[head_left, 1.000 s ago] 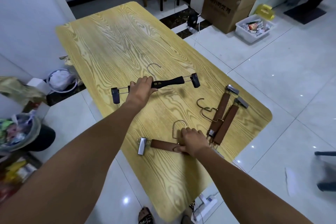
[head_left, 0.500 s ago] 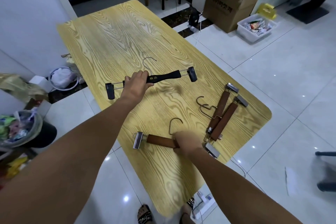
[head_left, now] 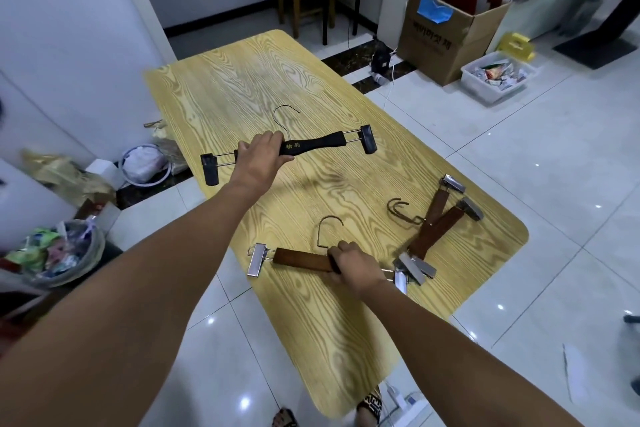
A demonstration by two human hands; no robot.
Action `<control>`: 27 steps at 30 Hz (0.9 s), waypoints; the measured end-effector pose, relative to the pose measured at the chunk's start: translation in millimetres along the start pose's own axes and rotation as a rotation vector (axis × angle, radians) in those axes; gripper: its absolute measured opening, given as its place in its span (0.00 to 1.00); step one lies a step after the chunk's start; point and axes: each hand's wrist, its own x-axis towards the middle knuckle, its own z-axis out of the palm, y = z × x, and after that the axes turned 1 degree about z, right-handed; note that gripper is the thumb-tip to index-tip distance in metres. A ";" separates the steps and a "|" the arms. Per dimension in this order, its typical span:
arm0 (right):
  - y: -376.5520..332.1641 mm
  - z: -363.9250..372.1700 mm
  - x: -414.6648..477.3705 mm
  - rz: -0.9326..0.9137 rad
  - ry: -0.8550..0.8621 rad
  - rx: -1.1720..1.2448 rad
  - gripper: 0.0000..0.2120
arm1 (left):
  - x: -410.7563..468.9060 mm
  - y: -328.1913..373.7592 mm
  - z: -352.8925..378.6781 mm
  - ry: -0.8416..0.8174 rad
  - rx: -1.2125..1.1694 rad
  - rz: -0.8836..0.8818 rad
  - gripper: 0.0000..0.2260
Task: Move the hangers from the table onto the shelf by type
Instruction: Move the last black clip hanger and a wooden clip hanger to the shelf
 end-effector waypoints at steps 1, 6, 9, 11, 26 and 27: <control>-1.6 -3.3 0.4 -0.006 0.006 -0.025 0.19 | -0.9 -1.4 -3.1 0.007 0.000 -0.002 0.15; -12.9 -22.2 -0.9 -0.059 0.053 -0.183 0.20 | -6.8 -10.0 -22.9 0.048 0.011 -0.001 0.15; -24.7 -36.6 -1.2 -0.084 0.074 -0.187 0.19 | -11.7 -17.1 -38.7 0.077 0.028 -0.002 0.15; -33.8 -45.9 -1.8 -0.116 0.095 -0.221 0.19 | -16.3 -23.6 -51.7 0.096 0.039 -0.009 0.15; -138.5 -123.5 10.7 -0.400 0.291 -0.292 0.15 | -96.1 -121.4 -176.1 0.186 0.220 -0.226 0.15; -148.5 -129.4 13.1 -0.436 0.299 -0.298 0.14 | -104.2 -128.6 -186.6 0.194 0.227 -0.259 0.15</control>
